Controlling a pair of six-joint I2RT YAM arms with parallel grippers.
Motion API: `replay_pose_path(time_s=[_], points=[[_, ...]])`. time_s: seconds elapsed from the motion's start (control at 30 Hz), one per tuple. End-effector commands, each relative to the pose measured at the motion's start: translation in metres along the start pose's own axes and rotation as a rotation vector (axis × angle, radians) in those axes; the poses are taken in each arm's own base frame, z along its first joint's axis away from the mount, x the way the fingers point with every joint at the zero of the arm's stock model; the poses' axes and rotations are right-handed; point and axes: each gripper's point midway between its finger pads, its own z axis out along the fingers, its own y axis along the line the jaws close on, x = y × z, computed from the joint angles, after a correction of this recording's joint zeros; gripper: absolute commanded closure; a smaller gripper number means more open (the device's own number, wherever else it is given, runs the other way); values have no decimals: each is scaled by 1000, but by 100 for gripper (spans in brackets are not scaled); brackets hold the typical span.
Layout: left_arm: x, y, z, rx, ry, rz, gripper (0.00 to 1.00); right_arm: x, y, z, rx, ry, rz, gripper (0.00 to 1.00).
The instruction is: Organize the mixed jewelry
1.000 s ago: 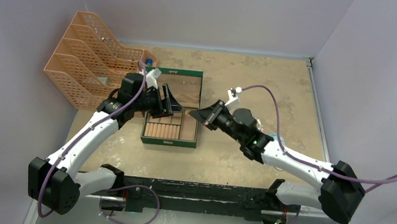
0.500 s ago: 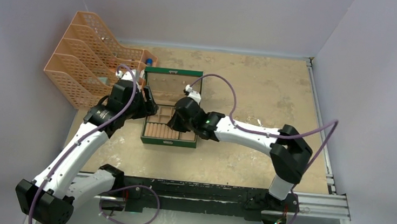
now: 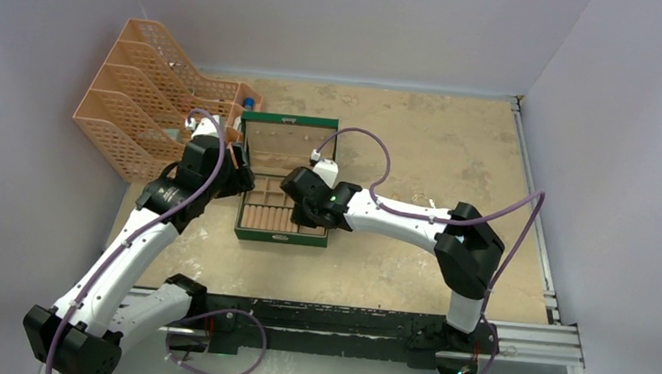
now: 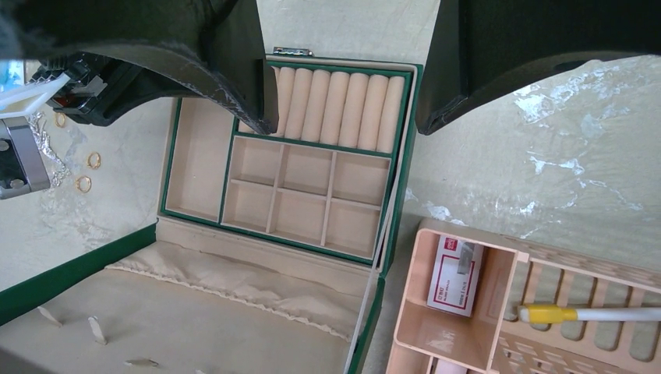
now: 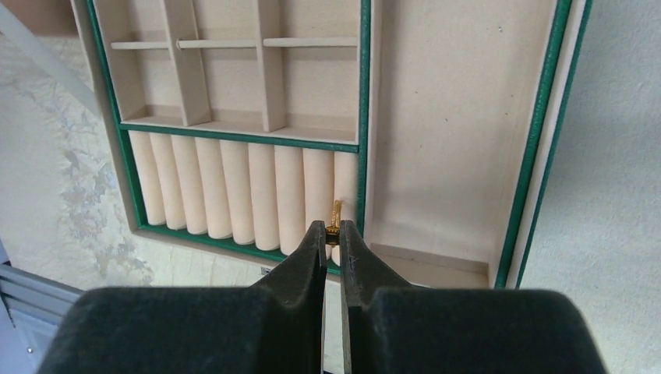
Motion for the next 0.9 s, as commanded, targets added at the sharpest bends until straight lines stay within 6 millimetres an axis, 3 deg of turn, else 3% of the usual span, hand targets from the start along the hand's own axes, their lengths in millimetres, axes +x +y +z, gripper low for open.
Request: replay_pose_path(time_s=[0.0, 0.87], points=[[-8, 1, -4, 5, -44, 20, 34, -16, 2, -9, 36, -53, 32, 99], [-5, -3, -2, 25, -28, 29, 34, 0, 0, 18, 70, -2, 3, 99]])
